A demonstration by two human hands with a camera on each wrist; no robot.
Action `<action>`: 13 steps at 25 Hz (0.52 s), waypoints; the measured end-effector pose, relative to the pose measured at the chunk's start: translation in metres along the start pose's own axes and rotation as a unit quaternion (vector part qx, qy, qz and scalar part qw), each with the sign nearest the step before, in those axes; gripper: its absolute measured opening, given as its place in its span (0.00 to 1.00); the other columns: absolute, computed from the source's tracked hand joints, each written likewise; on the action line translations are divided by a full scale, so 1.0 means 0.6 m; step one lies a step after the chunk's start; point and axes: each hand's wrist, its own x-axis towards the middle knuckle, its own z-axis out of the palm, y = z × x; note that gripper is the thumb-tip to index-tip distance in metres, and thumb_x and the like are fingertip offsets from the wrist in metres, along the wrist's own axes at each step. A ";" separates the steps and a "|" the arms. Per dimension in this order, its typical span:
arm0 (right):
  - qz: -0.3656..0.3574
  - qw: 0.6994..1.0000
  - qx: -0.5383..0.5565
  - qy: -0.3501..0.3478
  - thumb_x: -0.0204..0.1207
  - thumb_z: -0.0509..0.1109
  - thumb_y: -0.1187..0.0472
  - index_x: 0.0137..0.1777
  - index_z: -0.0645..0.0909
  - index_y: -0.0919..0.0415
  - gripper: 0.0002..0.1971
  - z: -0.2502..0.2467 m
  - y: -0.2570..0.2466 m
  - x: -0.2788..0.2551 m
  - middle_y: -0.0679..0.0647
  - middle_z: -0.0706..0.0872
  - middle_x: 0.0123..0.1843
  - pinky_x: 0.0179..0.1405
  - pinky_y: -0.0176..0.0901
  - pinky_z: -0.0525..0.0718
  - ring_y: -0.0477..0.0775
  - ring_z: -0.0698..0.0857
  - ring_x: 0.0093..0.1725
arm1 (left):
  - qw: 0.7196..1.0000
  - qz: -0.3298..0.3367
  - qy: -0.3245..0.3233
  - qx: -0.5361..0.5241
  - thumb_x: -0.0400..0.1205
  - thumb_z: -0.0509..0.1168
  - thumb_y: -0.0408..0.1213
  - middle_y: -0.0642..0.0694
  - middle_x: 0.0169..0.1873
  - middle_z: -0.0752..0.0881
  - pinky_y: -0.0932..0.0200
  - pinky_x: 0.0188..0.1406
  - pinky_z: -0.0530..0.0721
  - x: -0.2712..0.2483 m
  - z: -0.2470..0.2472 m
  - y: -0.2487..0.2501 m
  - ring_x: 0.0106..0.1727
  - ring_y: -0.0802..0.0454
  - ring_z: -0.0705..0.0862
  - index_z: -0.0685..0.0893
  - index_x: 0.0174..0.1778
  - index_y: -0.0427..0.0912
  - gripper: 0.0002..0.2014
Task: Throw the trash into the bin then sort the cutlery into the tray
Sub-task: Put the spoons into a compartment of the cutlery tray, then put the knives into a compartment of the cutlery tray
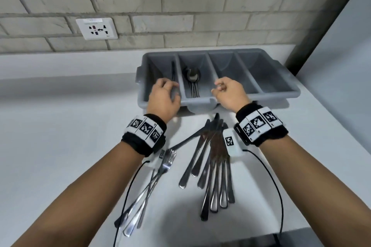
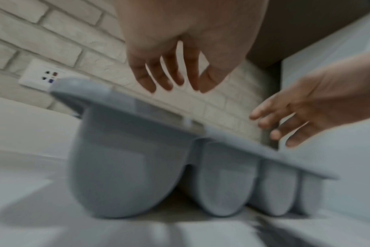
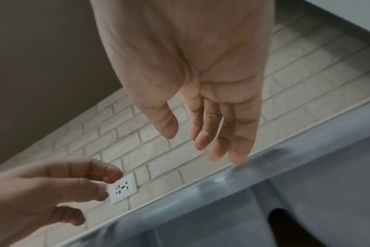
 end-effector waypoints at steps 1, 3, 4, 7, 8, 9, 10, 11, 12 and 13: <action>0.001 0.999 -0.027 -0.023 0.79 0.66 0.60 0.57 0.79 0.60 0.09 -0.011 0.010 -0.033 0.46 0.75 0.35 0.43 0.36 0.78 0.48 0.78 0.40 | 0.999 0.008 -0.050 -0.013 0.78 0.65 0.35 0.39 0.63 0.78 0.55 0.67 0.76 -0.028 0.002 0.016 0.62 0.42 0.81 0.84 0.61 0.39 0.15; 0.024 0.985 -0.126 -0.112 0.80 0.64 0.54 0.53 0.79 0.61 0.11 -0.020 0.040 -0.093 0.51 0.81 0.42 0.43 0.37 0.75 0.50 0.78 0.42 | 0.982 -0.012 -0.185 0.037 0.78 0.66 0.41 0.40 0.66 0.77 0.56 0.67 0.76 -0.082 0.013 0.043 0.64 0.42 0.81 0.81 0.65 0.42 0.19; 0.045 0.966 -0.189 -0.172 0.81 0.62 0.49 0.55 0.79 0.62 0.16 -0.017 0.060 -0.117 0.55 0.84 0.50 0.48 0.39 0.75 0.52 0.80 0.46 | 0.963 -0.034 -0.248 0.105 0.77 0.66 0.46 0.40 0.68 0.76 0.53 0.68 0.76 -0.105 0.022 0.051 0.66 0.42 0.79 0.78 0.69 0.44 0.24; 0.113 0.901 -0.296 -0.296 0.77 0.58 0.37 0.67 0.79 0.60 0.30 0.005 0.108 -0.168 0.57 0.83 0.66 0.57 0.45 0.80 0.58 0.83 0.60 | 0.876 -0.084 -0.345 0.328 0.70 0.68 0.63 0.40 0.68 0.77 0.46 0.68 0.75 -0.149 0.046 0.063 0.69 0.40 0.76 0.74 0.71 0.43 0.38; 0.114 0.898 -0.299 -0.301 0.75 0.61 0.35 0.67 0.79 0.58 0.31 0.013 0.117 -0.175 0.55 0.84 0.65 0.56 0.43 0.80 0.57 0.84 0.59 | 0.853 -0.092 -0.356 0.371 0.67 0.68 0.66 0.41 0.67 0.78 0.45 0.69 0.74 -0.154 0.054 0.065 0.69 0.41 0.76 0.74 0.70 0.42 0.41; 0.110 0.902 -0.293 -0.297 0.72 0.64 0.35 0.66 0.80 0.57 0.31 0.017 0.120 -0.182 0.54 0.86 0.62 0.53 0.41 0.79 0.55 0.84 0.56 | 0.836 -0.097 -0.361 0.401 0.66 0.67 0.68 0.42 0.67 0.78 0.43 0.72 0.71 -0.158 0.061 0.069 0.70 0.41 0.76 0.75 0.70 0.42 0.42; 0.113 0.909 -0.280 -0.287 0.69 0.68 0.35 0.65 0.80 0.59 0.32 0.023 0.120 -0.188 0.53 0.86 0.57 0.50 0.40 0.79 0.53 0.83 0.51 | 0.822 -0.100 -0.366 0.424 0.66 0.67 0.68 0.42 0.68 0.79 0.39 0.75 0.68 -0.159 0.068 0.073 0.70 0.41 0.76 0.75 0.70 0.43 0.42; 0.125 0.915 -0.264 -0.277 0.65 0.72 0.35 0.64 0.79 0.60 0.34 0.031 0.118 -0.196 0.51 0.85 0.53 0.48 0.39 0.79 0.52 0.83 0.49 | 0.811 -0.102 -0.368 0.443 0.67 0.66 0.68 0.42 0.68 0.79 0.35 0.77 0.63 -0.161 0.074 0.076 0.71 0.41 0.76 0.75 0.70 0.43 0.41; 0.138 0.917 -0.263 -0.266 0.61 0.75 0.35 0.65 0.78 0.60 0.38 0.041 0.118 -0.202 0.51 0.85 0.52 0.48 0.40 0.81 0.52 0.84 0.50 | 0.806 -0.104 -0.366 0.453 0.69 0.66 0.67 0.42 0.68 0.79 0.32 0.77 0.59 -0.163 0.080 0.077 0.71 0.41 0.76 0.75 0.70 0.43 0.40; 0.139 0.914 -0.281 -0.257 0.57 0.77 0.34 0.66 0.76 0.62 0.42 0.052 0.119 -0.209 0.52 0.84 0.55 0.51 0.41 0.83 0.52 0.85 0.53 | 0.810 -0.103 -0.361 0.450 0.70 0.67 0.64 0.42 0.68 0.79 0.31 0.77 0.58 -0.165 0.086 0.077 0.71 0.41 0.76 0.75 0.70 0.43 0.38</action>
